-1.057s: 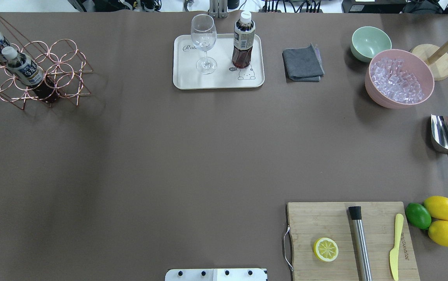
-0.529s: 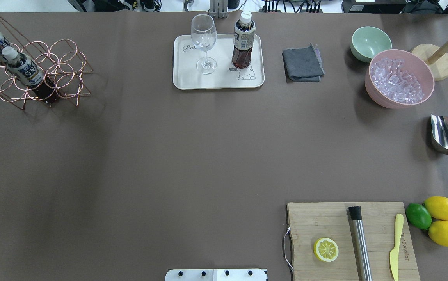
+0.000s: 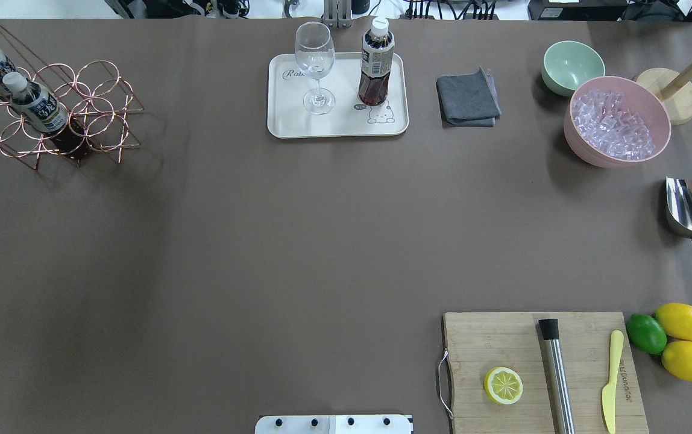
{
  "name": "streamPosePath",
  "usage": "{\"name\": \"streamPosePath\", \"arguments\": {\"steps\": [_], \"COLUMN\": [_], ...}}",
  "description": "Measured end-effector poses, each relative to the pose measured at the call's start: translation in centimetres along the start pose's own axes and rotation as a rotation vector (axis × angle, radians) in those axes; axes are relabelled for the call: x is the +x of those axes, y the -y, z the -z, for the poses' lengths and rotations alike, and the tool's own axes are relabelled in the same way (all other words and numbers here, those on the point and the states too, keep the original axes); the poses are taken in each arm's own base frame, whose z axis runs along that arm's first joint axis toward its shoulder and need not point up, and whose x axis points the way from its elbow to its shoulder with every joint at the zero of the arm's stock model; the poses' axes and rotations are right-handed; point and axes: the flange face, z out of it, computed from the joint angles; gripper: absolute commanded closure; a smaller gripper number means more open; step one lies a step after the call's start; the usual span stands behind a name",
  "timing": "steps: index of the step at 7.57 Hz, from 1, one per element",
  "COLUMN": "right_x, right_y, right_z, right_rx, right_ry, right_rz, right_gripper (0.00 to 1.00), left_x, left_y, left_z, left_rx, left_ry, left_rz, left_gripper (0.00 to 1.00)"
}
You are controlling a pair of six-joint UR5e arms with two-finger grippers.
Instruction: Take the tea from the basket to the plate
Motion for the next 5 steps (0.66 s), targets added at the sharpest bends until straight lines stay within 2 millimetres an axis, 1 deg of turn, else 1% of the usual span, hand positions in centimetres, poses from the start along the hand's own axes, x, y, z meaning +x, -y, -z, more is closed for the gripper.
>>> {"name": "streamPosePath", "arguments": {"steps": [5], "right_x": [-0.17], "right_y": [-0.02], "right_z": [-0.04], "right_rx": [0.000], "right_ry": [0.025], "right_rz": [-0.019], "right_gripper": [0.00], "left_x": [0.41], "left_y": [-0.01], "left_z": [0.31], "left_rx": [0.005], "left_ry": [-0.008], "left_rz": [-0.006], "left_gripper": [0.01]}}
